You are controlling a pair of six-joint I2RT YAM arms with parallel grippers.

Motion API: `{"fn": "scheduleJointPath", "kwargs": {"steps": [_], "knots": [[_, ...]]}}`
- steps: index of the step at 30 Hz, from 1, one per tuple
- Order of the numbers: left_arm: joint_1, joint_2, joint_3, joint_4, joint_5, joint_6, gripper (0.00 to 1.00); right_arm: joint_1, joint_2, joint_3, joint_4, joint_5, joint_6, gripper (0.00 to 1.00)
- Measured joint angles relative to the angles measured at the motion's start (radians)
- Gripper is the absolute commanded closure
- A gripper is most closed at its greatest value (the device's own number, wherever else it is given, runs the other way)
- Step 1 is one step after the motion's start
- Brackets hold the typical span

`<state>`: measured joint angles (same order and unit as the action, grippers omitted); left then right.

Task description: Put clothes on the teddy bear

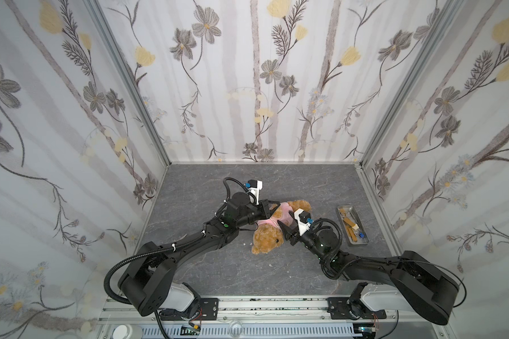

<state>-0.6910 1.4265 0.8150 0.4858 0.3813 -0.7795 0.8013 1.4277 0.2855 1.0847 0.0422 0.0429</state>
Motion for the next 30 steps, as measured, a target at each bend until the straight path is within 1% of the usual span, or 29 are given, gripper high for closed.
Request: {"fn": "scheduleJointPath", "kwargs": {"steps": [5,11,14,18,22,25,26,29,30], "knots": [[0.006,0.028,0.001,0.0,0.037,0.018,1.0,-0.068,-0.164,-0.03,-0.146,-0.06,-0.01,0.36],[0.014,0.05,0.041,0.0,0.118,0.019,1.0,-0.241,-0.34,-0.007,-0.336,-0.092,0.02,0.32],[0.014,0.05,0.065,0.01,0.163,0.005,1.0,-0.296,-0.369,0.042,-0.427,-0.107,0.033,0.32],[0.011,0.056,0.07,0.029,0.208,-0.026,0.94,-0.338,-0.35,0.113,-0.526,-0.121,0.055,0.32],[0.023,0.115,0.052,0.041,0.233,-0.032,0.85,-0.348,-0.256,0.158,-0.578,-0.146,0.083,0.33],[0.059,0.19,0.055,0.038,0.223,-0.026,0.75,-0.349,-0.15,0.189,-0.603,-0.179,0.111,0.35],[0.077,0.217,0.064,0.038,0.213,-0.019,0.69,-0.349,-0.11,0.206,-0.61,-0.192,0.122,0.37],[0.133,0.286,0.111,0.034,0.175,0.003,0.46,-0.349,0.004,0.263,-0.631,-0.222,0.158,0.39],[0.151,0.301,0.127,0.034,0.164,0.01,0.41,-0.349,0.033,0.28,-0.639,-0.225,0.166,0.39]]}}
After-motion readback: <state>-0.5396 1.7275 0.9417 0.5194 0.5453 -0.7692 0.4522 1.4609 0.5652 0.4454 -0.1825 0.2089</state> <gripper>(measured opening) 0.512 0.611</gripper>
